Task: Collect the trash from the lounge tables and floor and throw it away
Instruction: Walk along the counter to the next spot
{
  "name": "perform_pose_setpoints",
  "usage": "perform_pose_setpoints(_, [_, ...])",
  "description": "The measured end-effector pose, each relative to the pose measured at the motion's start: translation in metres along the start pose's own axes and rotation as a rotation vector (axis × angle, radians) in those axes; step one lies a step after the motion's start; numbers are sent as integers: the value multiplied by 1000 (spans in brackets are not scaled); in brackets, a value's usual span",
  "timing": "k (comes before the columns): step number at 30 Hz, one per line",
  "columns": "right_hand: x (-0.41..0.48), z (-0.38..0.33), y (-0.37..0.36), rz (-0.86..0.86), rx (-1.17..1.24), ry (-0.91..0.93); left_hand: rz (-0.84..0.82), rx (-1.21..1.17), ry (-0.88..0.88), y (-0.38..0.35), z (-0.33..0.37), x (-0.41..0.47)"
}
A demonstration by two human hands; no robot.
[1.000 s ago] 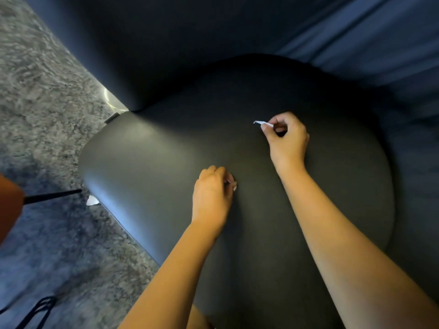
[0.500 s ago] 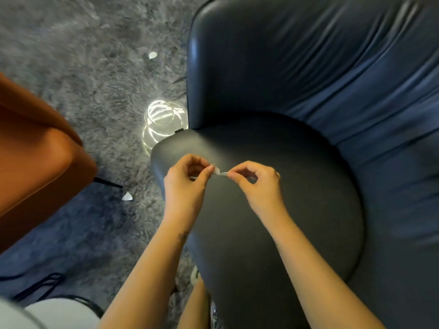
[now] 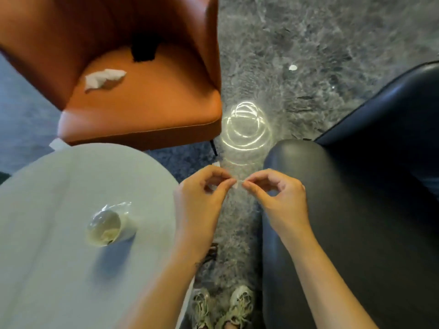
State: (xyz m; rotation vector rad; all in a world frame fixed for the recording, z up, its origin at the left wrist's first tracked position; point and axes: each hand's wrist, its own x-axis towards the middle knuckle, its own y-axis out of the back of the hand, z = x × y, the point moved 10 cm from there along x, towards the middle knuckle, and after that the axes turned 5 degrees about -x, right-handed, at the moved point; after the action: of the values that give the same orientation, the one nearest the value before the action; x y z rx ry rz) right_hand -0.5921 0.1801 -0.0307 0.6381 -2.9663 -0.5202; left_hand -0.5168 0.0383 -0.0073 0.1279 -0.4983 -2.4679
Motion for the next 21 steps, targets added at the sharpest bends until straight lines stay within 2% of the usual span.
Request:
perform_pose_setpoints(4, [-3,-40,-97,-211,64,25,130,61,78,89,-26,-8])
perform_pose_setpoints(9, [-23,-67,-206,-353,9,58,230,46,192,180,-78,-30])
perform_pose_setpoints(11, [-31,-67,-234,-348,-48,61,275,37,211,209,-98,-38])
perform_pose_setpoints(15, [-42,-56,-264,-302,-325,127,374,58,313,247,-146,-55])
perform_pose_setpoints(21, [-58,-42,-282,-296,-509,256,320,107,390,242,-191,-70])
